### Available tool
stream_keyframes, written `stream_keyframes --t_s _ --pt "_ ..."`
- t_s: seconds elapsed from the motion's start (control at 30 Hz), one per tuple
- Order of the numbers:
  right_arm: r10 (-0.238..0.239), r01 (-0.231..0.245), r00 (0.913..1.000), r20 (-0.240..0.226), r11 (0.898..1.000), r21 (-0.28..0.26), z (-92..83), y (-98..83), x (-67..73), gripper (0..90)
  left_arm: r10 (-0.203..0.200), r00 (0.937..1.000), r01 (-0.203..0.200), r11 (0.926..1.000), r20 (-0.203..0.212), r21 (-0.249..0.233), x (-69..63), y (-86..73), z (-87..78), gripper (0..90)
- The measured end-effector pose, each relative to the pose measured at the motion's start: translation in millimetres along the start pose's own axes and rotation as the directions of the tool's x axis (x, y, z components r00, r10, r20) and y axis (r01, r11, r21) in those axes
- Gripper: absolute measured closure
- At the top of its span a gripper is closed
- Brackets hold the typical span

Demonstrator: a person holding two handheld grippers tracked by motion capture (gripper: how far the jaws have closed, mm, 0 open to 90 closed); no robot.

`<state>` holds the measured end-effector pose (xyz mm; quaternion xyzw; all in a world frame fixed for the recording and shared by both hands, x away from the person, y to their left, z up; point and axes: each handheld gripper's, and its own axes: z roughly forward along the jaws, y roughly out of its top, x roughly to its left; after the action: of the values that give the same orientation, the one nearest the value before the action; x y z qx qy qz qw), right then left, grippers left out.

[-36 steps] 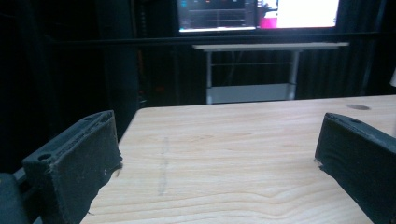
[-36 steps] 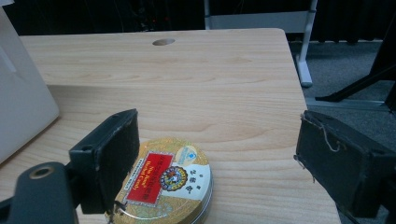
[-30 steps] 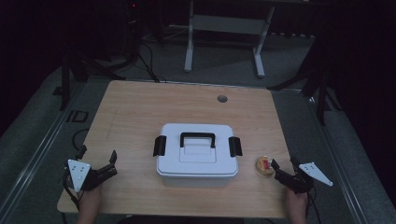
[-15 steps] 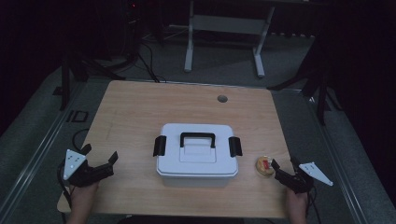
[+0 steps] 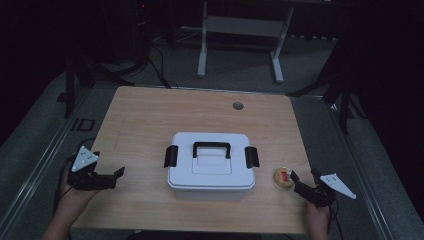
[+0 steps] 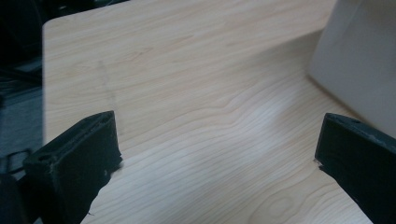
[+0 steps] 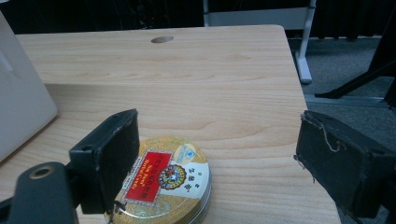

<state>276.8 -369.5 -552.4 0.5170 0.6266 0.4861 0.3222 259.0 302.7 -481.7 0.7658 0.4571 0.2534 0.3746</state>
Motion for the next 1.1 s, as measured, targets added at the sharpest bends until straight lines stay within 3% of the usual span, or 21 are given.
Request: stream_keyframes --t_s 0.03,0.1,0.13,0.17,0.23,0.27,0.4,0.5,0.57,0.6,0.67,0.77,0.87,1.0,1.03,1.1 --pt "0.000 0.000 1.0000 -0.001 1.000 0.001 0.0 0.0 0.0 13.2 0.018 0.9997 -0.018 0.9996 -0.016 0.020 0.0 1.5 0.4 0.0" --pt "-0.001 0.001 1.0000 -0.001 1.000 0.000 0.0 0.0 -0.1 13.2 0.027 0.9994 -0.029 0.9972 0.020 0.069 1.0 4.3 1.9 0.0" --pt "0.000 0.000 1.0000 0.000 1.000 0.000 0.0 0.0 0.0 13.2 0.049 0.9988 -0.050 0.9950 0.005 0.087 0.2 5.7 2.1 0.0" --pt "0.000 0.000 1.0000 -0.001 1.000 0.002 0.0 0.0 0.0 13.2 0.061 0.9979 -0.063 0.9921 0.021 0.108 0.1 6.9 2.5 0.0" --pt "-0.001 0.001 1.0000 0.000 1.000 0.002 0.1 0.0 0.1 13.2 0.100 0.9943 -0.105 0.9803 0.035 0.168 -1.1 10.6 3.7 0.0" --pt "-0.001 0.001 1.0000 0.000 1.000 0.003 0.1 0.0 0.1 13.2 0.096 0.9931 -0.107 0.9755 0.066 0.192 -0.4 12.3 4.0 0.0" --pt "-0.002 0.002 1.0000 -0.002 1.000 0.003 0.1 0.0 0.1 13.2 0.142 0.9868 -0.157 0.9550 0.078 0.252 -0.9 17.2 4.7 0.0" --pt "-0.002 0.002 1.0000 -0.002 1.000 0.004 0.1 0.0 0.0 13.2 0.173 0.9784 -0.200 0.9325 0.113 0.301 -2.0 19.2 7.6 0.0" --pt "0.000 0.000 1.0000 -0.002 1.000 0.004 0.2 0.0 0.0 13.2 0.174 0.9725 -0.217 0.9204 0.155 0.326 -2.5 19.5 9.9 0.0" --pt "0.000 0.000 1.0000 -0.002 1.000 0.003 0.1 0.0 0.0 13.2 0.190 0.9705 -0.230 0.9144 0.148 0.333 -3.2 19.7 10.5 0.0" --pt "0.001 -0.001 1.0000 -0.003 1.000 0.003 0.1 0.0 -0.1 13.2 0.199 0.9629 -0.252 0.9040 0.182 0.345 -4.2 20.4 11.9 0.0" --pt "0.001 -0.001 1.0000 -0.003 1.000 0.003 0.1 0.0 -0.1 13.2 0.243 0.9467 -0.308 0.8743 0.212 0.375 -6.2 22.2 13.8 0.0" --pt "0.002 -0.002 1.0000 -0.004 1.000 0.003 0.0 0.0 -0.2 13.2 0.270 0.9349 -0.346 0.8372 0.230 0.424 -6.9 22.7 17.4 0.0" --pt "0.002 -0.002 1.0000 -0.004 1.000 0.003 0.1 0.0 -0.1 13.2 0.277 0.9090 -0.401 0.7857 0.311 0.471 -10.9 23.6 20.6 0.8" --pt "0.002 -0.002 1.0000 -0.004 1.000 0.004 0.1 0.1 -0.1 13.2 0.280 0.9028 -0.413 0.7776 0.326 0.474 -11.8 23.8 21.0 0.8" --pt "0.000 0.000 1.0000 -0.004 1.000 0.003 0.1 0.0 -0.1 13.2 0.285 0.8889 -0.439 0.7534 0.358 0.489 -14.6 25.0 21.8 0.8"
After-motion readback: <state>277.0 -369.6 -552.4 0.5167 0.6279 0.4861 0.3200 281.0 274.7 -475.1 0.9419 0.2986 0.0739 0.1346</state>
